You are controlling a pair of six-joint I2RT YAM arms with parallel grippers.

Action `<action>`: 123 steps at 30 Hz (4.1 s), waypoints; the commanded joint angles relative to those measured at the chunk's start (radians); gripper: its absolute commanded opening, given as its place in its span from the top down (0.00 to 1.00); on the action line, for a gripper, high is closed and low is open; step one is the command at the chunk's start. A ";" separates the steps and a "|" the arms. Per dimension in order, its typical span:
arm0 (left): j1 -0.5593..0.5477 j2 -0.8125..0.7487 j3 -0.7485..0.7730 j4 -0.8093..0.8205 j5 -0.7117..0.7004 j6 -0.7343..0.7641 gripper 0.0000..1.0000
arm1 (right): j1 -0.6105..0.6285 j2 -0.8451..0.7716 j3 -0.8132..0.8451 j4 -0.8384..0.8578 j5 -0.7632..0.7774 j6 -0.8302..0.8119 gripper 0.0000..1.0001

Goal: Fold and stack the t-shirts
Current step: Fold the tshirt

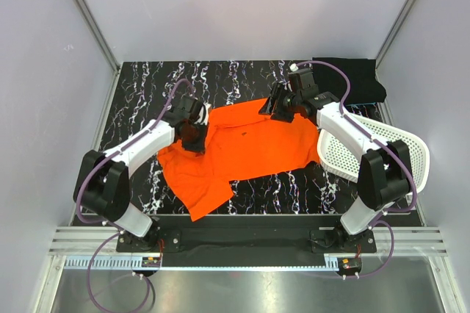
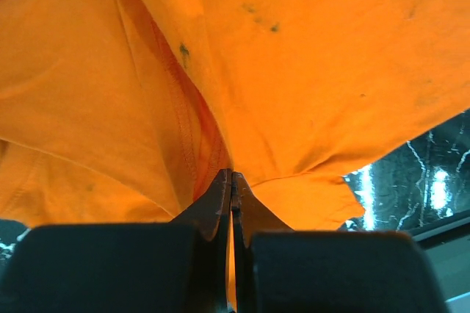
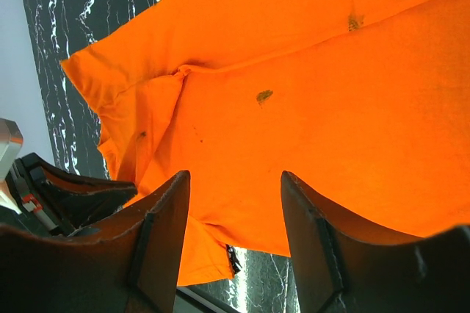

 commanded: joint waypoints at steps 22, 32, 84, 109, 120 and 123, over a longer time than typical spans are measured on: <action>-0.127 0.071 0.091 0.036 -0.099 -0.214 1.00 | 0.008 0.030 0.074 0.018 0.010 0.020 0.41; -0.133 0.079 0.054 0.088 -0.054 -0.263 0.78 | 0.052 0.096 0.129 -0.014 0.048 0.063 0.41; 0.496 0.470 0.310 0.125 -0.310 -0.023 0.78 | 0.474 0.553 0.481 -0.120 0.593 -0.053 1.00; 0.500 0.441 0.433 0.037 -0.367 0.014 0.69 | 0.442 0.350 0.215 -0.079 0.636 0.008 0.79; 0.483 0.349 0.417 0.028 -0.318 -0.003 0.66 | 0.428 0.405 0.335 -0.027 0.426 -0.041 0.75; 0.479 0.352 0.416 0.034 -0.266 0.000 0.65 | 0.419 0.464 0.398 -0.019 0.365 -0.041 0.76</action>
